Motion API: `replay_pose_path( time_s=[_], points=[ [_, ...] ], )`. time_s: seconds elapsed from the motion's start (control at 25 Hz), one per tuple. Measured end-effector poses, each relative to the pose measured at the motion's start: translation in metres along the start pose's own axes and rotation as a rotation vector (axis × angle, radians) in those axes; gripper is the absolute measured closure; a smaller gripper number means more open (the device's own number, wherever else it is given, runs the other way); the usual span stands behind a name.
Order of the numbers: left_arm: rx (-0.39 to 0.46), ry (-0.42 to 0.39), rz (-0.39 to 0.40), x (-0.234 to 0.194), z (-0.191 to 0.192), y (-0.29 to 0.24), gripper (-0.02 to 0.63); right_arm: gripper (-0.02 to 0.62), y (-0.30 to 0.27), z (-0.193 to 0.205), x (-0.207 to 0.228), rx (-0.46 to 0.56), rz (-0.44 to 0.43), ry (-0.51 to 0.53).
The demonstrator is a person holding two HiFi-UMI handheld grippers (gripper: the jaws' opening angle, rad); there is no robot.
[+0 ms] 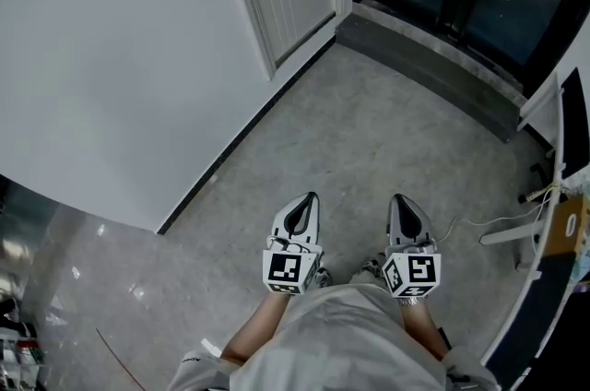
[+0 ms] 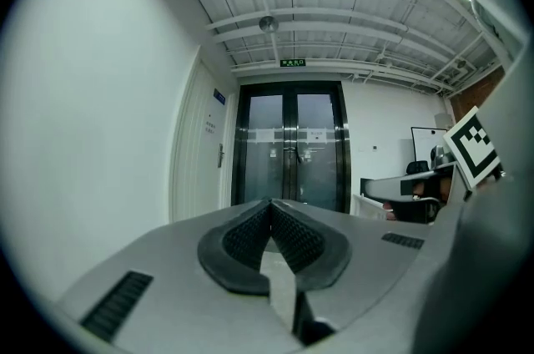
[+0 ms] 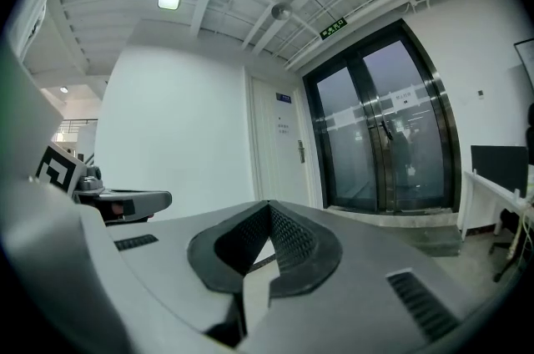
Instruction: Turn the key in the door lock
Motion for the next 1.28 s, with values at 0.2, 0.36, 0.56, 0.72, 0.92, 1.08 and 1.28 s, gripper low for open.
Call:
replay_pose_path(
  time_s=[0.2, 0.36, 0.56, 0.72, 0.92, 1.08, 1.28],
  points=[
    [0.001, 0.015, -0.003, 0.009, 0.003, -0.025, 0.598, 0.603, -0.007, -0.008, 0.030, 0.021, 0.020, -0.029],
    [0.010, 0.017, 0.028, 0.041, 0.000, -0.067, 0.598, 0.603, -0.007, -0.016, 0.076, 0.032, -0.010, -0.045],
    [0.022, -0.029, 0.030, 0.071, -0.011, -0.115, 0.598, 0.603, -0.020, -0.023, 0.129, 0.038, -0.010, -0.057],
    [-0.003, -0.016, 0.013, 0.083, -0.001, -0.133, 0.598, 0.603, -0.029, -0.021, 0.152, 0.015, -0.008, -0.058],
    [-0.009, -0.022, 0.055, 0.094, -0.004, -0.161, 0.598, 0.603, -0.043, -0.028, 0.170, 0.018, 0.003, -0.060],
    [0.000, -0.031, 0.053, 0.090, -0.006, -0.178, 0.598, 0.603, -0.058, -0.029, 0.173, 0.026, -0.007, -0.046],
    [-0.010, -0.027, 0.038, 0.062, 0.002, -0.202, 0.598, 0.603, -0.092, -0.022, 0.178, 0.010, 0.032, -0.044]
  ],
)
Point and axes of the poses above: the fingertips, and each gripper's own axes: y backward along the fingers, x to its right, z out of its underside, the point moved 1 cm from there along y, backward along the fingers, and after that the axes turned 14 degrees about z, right-handed, at the moved point
